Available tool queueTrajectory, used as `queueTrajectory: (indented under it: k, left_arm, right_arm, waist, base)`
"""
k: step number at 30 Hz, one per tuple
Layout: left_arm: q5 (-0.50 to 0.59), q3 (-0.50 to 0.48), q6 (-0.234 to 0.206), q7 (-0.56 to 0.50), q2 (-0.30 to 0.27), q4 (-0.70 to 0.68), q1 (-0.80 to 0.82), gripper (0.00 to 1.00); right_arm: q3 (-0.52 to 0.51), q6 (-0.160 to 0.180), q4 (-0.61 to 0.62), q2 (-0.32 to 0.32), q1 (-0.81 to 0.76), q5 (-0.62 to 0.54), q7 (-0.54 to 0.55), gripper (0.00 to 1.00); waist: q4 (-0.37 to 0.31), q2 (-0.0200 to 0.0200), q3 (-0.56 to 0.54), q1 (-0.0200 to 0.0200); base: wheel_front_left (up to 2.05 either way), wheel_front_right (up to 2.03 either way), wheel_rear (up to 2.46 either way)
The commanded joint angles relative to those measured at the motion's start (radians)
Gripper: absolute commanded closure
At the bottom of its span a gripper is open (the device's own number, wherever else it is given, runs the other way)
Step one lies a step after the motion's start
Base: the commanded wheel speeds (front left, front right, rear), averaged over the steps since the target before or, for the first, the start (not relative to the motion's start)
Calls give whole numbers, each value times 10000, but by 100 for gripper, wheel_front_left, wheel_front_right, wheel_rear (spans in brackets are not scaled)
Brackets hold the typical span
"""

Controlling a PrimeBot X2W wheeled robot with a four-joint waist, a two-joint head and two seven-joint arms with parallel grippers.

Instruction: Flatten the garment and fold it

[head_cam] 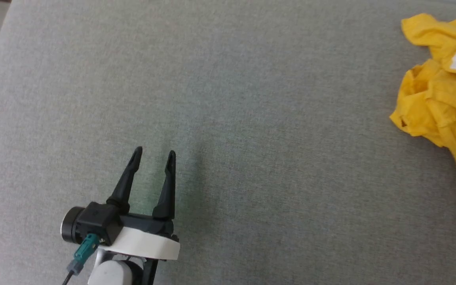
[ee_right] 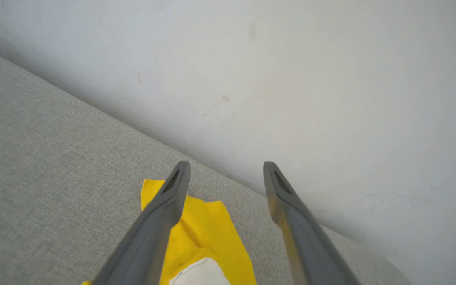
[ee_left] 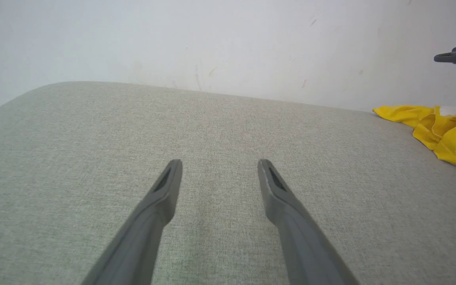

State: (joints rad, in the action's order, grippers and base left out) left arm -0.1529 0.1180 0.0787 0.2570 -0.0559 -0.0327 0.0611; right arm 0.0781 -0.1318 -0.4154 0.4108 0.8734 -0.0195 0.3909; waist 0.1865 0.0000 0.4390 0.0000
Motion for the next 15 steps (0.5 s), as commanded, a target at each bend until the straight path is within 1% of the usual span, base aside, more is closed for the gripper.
queueTrajectory:
  k: [1, 5, 9, 13, 15]
  left_arm:
    - [116, -68, 33, 47, 17, -24, -113, 0]
    - [168, -208, 21, 47, -10, -58, -381, 0]
    - [188, -302, -3, 47, -13, -91, -676, 0]
    - [188, -386, -41, 47, -15, -166, -965, 0]
    - [185, -414, -47, 47, -15, -221, -1083, 0]
  right_arm:
    - [-79, 11, 144, -87, -139, 92, -122, 0]
    - [-187, 11, 789, -397, -911, 438, -274, 0]
    - [-244, 11, 1760, -589, -2170, 886, -129, 0]
    - [-406, 11, 2812, -871, -3637, 1177, 218, 0]
    - [-435, 11, 3241, -993, -4379, 1221, 578, 0]
  waist:
    - [-320, 0, -442, 0]
    - [-578, 0, -973, 0]
    - [-746, 0, -1475, 0]
    - [-865, 0, -1747, 0]
    - [-891, 0, -1793, 0]
  base:
    - [0, 0, 0]
    - [0, 0, 0]
    - [0, 0, 0]
    - [0, 0, 0]
    - [0, 0, 0]
